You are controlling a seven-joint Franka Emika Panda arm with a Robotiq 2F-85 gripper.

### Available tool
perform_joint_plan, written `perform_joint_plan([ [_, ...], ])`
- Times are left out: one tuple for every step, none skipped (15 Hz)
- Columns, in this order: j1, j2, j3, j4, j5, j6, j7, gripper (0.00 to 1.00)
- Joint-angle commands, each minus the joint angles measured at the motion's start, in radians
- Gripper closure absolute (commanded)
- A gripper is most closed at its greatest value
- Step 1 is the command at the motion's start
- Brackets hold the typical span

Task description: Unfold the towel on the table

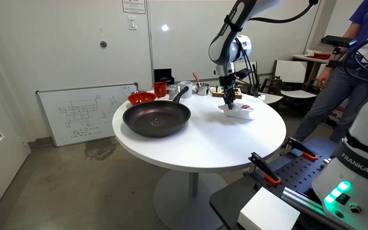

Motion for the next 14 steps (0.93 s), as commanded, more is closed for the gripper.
perform_joint_plan([
  [-0.010, 0.026, 0.012, 0.050, 0.013, -0.039, -0.015, 0.65],
  [-0.011, 0.029, 0.012, 0.055, 0.014, -0.040, -0.016, 0.64],
  [-0.009, 0.032, 0.010, 0.058, 0.012, -0.037, -0.010, 0.61],
  [-0.011, 0.034, 0.012, 0.061, 0.014, -0.039, -0.013, 0.54],
  [-0.010, 0.035, 0.011, 0.063, 0.013, -0.037, -0.012, 0.55],
  [-0.012, 0.035, 0.012, 0.065, 0.014, -0.036, -0.014, 0.83],
  [-0.013, 0.036, 0.012, 0.067, 0.015, -0.037, -0.014, 0.84],
  [-0.012, 0.036, 0.012, 0.068, 0.014, -0.036, -0.014, 0.87],
  [-0.012, 0.034, 0.011, 0.068, 0.013, -0.035, -0.013, 0.92],
  [-0.011, 0.032, 0.010, 0.067, 0.011, -0.032, -0.012, 0.96],
  [-0.014, 0.031, 0.013, 0.068, 0.015, -0.032, -0.017, 0.97],
  [-0.013, 0.029, 0.013, 0.068, 0.016, -0.032, -0.013, 0.99],
  [-0.015, 0.027, 0.015, 0.068, 0.019, -0.035, -0.016, 0.99],
  [-0.016, 0.024, 0.017, 0.067, 0.022, -0.036, -0.018, 0.96],
])
